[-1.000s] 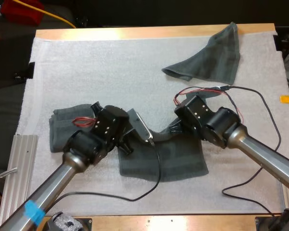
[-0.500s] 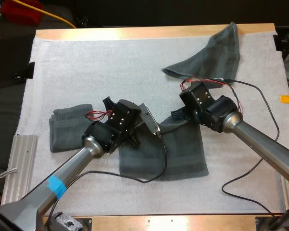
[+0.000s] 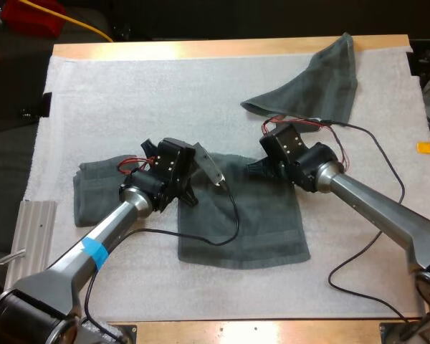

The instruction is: Pick towel from pile, fold and stack

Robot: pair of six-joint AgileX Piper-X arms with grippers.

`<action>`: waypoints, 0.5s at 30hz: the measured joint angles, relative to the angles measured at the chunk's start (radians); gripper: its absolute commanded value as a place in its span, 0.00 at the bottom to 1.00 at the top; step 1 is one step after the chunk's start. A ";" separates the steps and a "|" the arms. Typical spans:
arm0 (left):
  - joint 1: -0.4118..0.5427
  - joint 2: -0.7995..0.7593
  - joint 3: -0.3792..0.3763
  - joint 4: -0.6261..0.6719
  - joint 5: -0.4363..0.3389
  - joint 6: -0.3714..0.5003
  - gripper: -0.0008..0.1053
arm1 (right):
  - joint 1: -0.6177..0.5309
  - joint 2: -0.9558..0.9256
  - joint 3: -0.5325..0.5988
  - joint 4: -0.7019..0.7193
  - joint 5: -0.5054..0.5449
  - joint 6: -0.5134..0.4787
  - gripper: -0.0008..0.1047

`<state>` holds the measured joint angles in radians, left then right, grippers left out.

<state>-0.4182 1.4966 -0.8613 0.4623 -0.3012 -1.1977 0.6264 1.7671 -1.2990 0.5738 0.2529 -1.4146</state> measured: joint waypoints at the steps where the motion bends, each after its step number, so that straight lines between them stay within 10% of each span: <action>1: 0.000 0.001 0.000 -0.007 0.000 0.001 0.57 | 0.000 0.004 0.000 -0.010 0.000 0.000 0.23; 8: 0.000 0.001 -0.003 -0.068 -0.066 0.001 0.62 | 0.000 0.011 0.000 -0.115 0.003 -0.007 0.57; 15: 0.000 0.001 -0.003 -0.040 -0.179 -0.006 0.62 | 0.000 0.011 0.000 -0.156 0.078 -0.087 0.67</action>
<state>-0.4182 1.4979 -0.8639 0.4218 -0.4807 -1.2038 0.6264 1.7778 -1.2990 0.4180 0.3310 -1.5014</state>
